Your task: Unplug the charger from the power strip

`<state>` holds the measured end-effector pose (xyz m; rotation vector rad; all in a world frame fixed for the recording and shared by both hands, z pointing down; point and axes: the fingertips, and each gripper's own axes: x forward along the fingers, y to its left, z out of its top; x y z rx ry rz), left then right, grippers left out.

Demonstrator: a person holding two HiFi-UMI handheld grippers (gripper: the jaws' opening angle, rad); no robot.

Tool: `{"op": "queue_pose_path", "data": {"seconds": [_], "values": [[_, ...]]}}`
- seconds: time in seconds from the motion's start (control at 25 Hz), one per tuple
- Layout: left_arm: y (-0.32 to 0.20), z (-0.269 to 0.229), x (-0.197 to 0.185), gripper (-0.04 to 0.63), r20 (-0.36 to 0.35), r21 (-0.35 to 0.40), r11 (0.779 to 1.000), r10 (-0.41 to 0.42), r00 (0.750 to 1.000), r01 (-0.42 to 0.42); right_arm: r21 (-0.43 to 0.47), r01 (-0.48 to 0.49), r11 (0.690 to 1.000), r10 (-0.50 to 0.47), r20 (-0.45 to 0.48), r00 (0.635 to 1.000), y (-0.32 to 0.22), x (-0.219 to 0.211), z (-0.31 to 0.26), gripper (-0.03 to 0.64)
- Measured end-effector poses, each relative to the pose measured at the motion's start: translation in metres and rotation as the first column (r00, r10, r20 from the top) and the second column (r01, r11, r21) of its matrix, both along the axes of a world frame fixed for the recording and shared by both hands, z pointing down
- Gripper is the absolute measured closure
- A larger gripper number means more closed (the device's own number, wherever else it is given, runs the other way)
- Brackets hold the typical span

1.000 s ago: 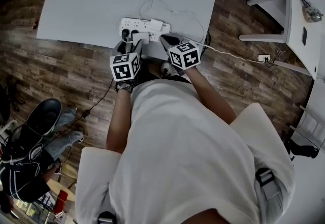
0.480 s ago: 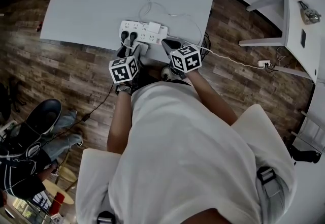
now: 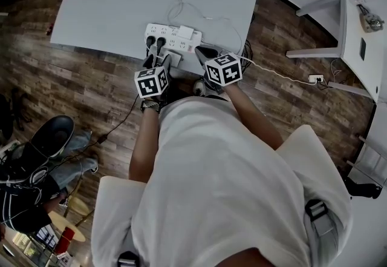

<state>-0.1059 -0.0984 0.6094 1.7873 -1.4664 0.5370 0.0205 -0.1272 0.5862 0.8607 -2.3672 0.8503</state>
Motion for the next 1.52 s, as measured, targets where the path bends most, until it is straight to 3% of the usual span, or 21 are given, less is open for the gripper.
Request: {"op": "queue_pose_path", "data": {"seconds": [0.52, 0.8, 1.04, 1.28, 1.44, 1.52], "values": [[0.0, -0.027, -0.016, 0.314, 0.077, 0.068, 0.996, -0.066, 0.995, 0.06, 0.064, 0.024, 0.998, -0.025, 0.014, 1.0, -0.004, -0.003, -0.023, 0.615], [-0.015, -0.066, -0.003, 0.325, 0.142, 0.148, 0.989, -0.039, 0.989, 0.017, 0.175, 0.052, 0.983, -0.052, -0.003, 0.999, -0.013, 0.002, -0.061, 0.615], [-0.022, -0.106, 0.006, 0.347, 0.193, 0.233, 0.972, -0.012, 0.981, -0.034, 0.264, 0.013, 0.964, -0.016, 0.01, 1.0, -0.024, 0.018, -0.106, 0.615], [-0.036, -0.162, -0.004, 0.382, 0.183, 0.35, 0.936, -0.022, 0.983, -0.044, 0.375, -0.081, 0.923, 0.036, 0.126, 0.991, -0.041, 0.019, -0.184, 0.615], [-0.049, -0.222, -0.008, 0.498, 0.2, 0.468, 0.881, -0.033, 0.979, -0.066, 0.503, -0.082, 0.86, 0.016, 0.134, 0.991, -0.046, 0.013, -0.245, 0.615], [-0.055, -0.252, -0.01, 0.514, 0.224, 0.518, 0.851, -0.037, 0.974, -0.087, 0.55, -0.093, 0.83, 0.01, 0.152, 0.988, -0.048, 0.01, -0.274, 0.615]]}}
